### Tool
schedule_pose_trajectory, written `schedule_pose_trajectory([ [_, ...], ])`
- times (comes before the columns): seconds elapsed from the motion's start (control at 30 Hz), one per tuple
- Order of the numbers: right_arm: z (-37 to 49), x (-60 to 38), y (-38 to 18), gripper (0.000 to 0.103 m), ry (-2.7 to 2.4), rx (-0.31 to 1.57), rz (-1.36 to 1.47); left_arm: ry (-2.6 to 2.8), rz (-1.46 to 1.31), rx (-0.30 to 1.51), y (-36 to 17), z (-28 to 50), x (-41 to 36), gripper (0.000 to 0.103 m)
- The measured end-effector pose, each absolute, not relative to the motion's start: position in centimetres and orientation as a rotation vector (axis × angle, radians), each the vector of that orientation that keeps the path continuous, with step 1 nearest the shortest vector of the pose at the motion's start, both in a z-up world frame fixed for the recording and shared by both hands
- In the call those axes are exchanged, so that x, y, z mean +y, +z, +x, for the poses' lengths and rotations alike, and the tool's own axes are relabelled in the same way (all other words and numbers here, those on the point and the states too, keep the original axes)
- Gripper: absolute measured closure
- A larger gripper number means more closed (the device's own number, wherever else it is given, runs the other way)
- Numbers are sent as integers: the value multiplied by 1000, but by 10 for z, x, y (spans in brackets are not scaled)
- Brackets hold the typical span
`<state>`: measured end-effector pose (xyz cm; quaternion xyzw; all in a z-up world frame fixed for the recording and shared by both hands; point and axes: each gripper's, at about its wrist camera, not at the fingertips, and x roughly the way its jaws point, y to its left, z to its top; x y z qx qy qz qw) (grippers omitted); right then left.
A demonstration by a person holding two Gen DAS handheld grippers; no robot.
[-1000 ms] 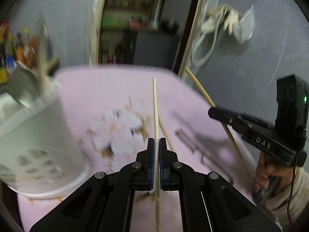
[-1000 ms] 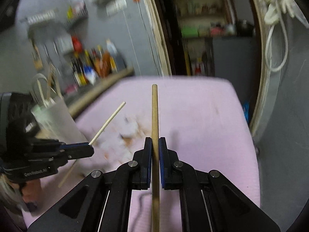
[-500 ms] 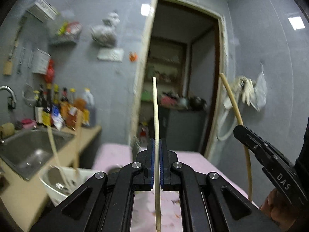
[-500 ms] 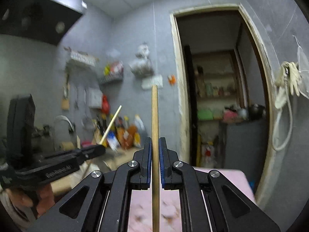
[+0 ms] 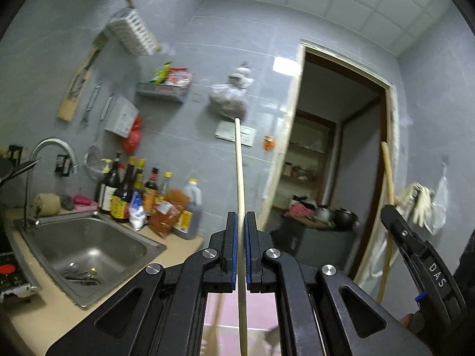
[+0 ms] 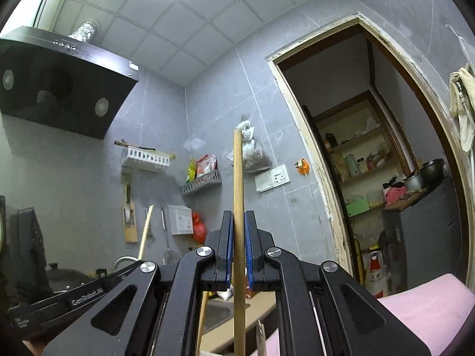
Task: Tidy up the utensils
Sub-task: 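Lift both held chopsticks up and carry them over the white caddy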
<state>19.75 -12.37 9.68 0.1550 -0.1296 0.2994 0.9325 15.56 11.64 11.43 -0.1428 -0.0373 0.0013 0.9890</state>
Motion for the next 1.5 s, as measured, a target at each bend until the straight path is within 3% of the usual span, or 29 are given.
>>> schedule_pose_trajectory([
  [0.47, 228, -110, 72, 98, 515, -216, 390, 55, -528, -69, 73, 177, 159, 100],
  [1.5, 254, -109, 61, 96, 500, -153, 426, 50, -595, -20, 53, 184, 169, 100],
])
